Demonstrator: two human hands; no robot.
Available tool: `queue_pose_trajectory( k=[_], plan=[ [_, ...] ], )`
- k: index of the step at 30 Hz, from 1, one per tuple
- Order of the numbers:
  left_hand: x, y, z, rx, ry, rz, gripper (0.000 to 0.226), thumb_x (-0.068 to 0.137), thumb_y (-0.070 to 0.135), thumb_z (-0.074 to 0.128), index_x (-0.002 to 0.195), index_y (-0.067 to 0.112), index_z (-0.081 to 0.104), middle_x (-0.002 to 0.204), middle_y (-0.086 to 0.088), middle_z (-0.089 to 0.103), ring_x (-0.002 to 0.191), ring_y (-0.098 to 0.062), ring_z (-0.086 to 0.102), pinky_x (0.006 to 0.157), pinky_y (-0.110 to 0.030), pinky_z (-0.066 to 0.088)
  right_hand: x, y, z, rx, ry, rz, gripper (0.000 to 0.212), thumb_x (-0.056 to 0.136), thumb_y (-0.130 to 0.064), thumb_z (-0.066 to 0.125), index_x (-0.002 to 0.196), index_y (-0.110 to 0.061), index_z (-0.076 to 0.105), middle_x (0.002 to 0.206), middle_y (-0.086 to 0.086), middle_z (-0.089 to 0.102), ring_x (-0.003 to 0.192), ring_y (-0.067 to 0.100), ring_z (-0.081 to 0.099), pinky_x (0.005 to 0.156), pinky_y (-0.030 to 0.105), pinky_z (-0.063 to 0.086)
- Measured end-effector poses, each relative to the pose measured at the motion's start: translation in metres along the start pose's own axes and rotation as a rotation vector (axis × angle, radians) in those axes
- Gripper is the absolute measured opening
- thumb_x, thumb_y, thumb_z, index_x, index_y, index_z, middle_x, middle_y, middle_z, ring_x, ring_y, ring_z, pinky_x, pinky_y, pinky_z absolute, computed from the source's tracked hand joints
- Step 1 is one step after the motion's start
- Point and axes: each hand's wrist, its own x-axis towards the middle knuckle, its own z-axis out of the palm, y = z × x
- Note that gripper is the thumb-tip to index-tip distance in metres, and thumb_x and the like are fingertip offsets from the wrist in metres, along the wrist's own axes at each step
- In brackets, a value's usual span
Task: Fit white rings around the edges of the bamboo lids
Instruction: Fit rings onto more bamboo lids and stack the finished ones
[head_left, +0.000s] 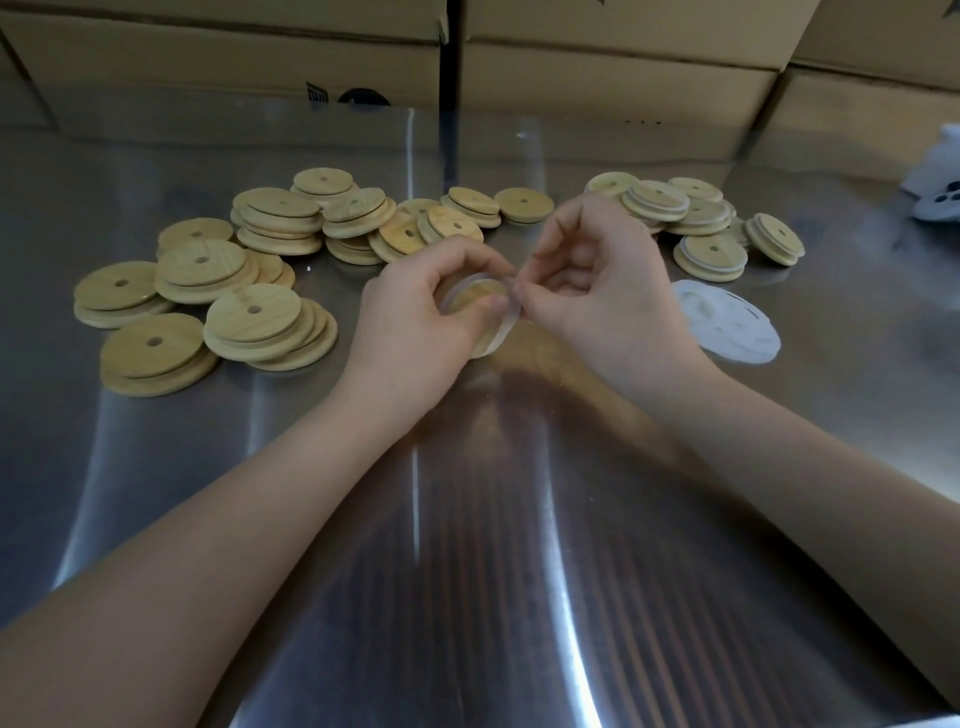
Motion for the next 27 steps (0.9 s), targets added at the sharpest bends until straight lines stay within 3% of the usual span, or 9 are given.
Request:
queue_pose_trajectory(
  k=[8,12,19,23,27],
  plan=[
    [0.004,-0.001,0.000,-0.118,0.022,-0.086,0.029,0.084,0.005,0.073,0.090,0.033,0.071,0.096,0.015,0.070,0.093,0.001,0.065,0.084,-0.019,0.054,0.007,-0.003,-0.009,-0.014,-0.101,0.063,0.040,0.078,0.008,0.067,0.081,-0.022,0.040,0.077,0.025,0.066,0.069,0.049,0.062,0.069,0.058,0.053],
    [0.004,-0.003,0.000,-0.192,0.011,-0.117,0.034,0.084,0.005,0.072,0.085,0.039,0.071,0.091,0.014,0.073,0.091,-0.002,0.067,0.082,-0.021,0.055,0.008,-0.004,-0.013,-0.058,-0.146,0.068,0.040,0.076,0.005,0.068,0.080,-0.022,0.040,0.075,0.021,0.066,0.068,0.043,0.065,0.067,0.055,0.055],
    [0.004,-0.007,-0.002,-0.306,-0.029,-0.175,0.032,0.086,0.003,0.069,0.088,0.034,0.076,0.095,0.005,0.075,0.097,-0.011,0.069,0.082,-0.027,0.055,0.007,-0.005,-0.011,-0.150,-0.135,-0.037,0.039,0.077,0.001,0.068,0.076,-0.027,0.041,0.077,0.013,0.065,0.069,0.029,0.066,0.064,0.049,0.055],
    [0.003,-0.007,-0.001,-0.358,-0.023,-0.209,0.028,0.088,0.001,0.067,0.089,0.027,0.075,0.093,0.002,0.073,0.094,-0.014,0.068,0.081,-0.029,0.055,0.004,-0.003,-0.010,-0.055,-0.103,0.024,0.035,0.078,0.001,0.071,0.077,-0.021,0.044,0.081,0.023,0.066,0.072,0.034,0.067,0.069,0.052,0.056],
    [0.004,-0.007,-0.001,-0.438,0.019,-0.252,0.023,0.088,0.001,0.066,0.093,0.021,0.073,0.099,-0.005,0.072,0.096,-0.020,0.067,0.086,-0.039,0.056,0.003,-0.001,-0.007,0.015,-0.095,0.097,0.035,0.078,0.004,0.071,0.079,-0.018,0.045,0.078,0.020,0.067,0.067,0.036,0.066,0.070,0.053,0.056]
  ],
)
